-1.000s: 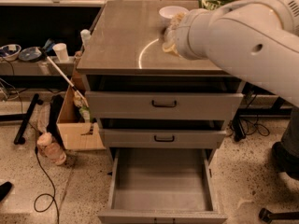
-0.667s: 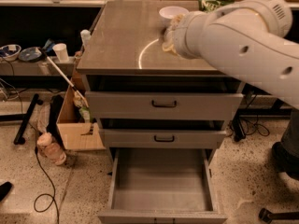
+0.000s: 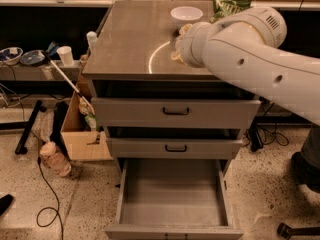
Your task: Pick water bottle from bottom drawer and place on counter
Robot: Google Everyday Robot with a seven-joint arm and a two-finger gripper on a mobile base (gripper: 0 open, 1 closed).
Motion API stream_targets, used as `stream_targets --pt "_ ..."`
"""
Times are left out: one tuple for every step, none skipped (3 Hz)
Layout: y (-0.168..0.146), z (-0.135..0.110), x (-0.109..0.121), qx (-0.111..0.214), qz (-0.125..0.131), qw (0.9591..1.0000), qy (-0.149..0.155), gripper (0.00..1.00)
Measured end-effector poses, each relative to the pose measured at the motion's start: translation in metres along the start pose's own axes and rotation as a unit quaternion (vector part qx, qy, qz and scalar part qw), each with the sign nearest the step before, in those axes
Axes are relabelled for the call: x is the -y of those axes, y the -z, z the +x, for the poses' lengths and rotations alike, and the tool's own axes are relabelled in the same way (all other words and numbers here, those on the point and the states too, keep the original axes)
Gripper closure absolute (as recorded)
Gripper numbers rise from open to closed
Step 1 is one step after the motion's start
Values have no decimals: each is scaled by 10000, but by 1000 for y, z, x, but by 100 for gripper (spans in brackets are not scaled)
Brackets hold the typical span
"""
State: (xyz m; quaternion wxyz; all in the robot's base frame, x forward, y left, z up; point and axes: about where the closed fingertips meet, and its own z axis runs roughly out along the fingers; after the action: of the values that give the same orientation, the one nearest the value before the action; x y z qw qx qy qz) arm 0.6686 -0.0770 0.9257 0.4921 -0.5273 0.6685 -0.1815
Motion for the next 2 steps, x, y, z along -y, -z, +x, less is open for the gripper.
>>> stream_targets --pt "-28 5 -16 -73 -156 9998 -62 100" --pt "-28 5 -16 -68 -152 9998 -65 100"
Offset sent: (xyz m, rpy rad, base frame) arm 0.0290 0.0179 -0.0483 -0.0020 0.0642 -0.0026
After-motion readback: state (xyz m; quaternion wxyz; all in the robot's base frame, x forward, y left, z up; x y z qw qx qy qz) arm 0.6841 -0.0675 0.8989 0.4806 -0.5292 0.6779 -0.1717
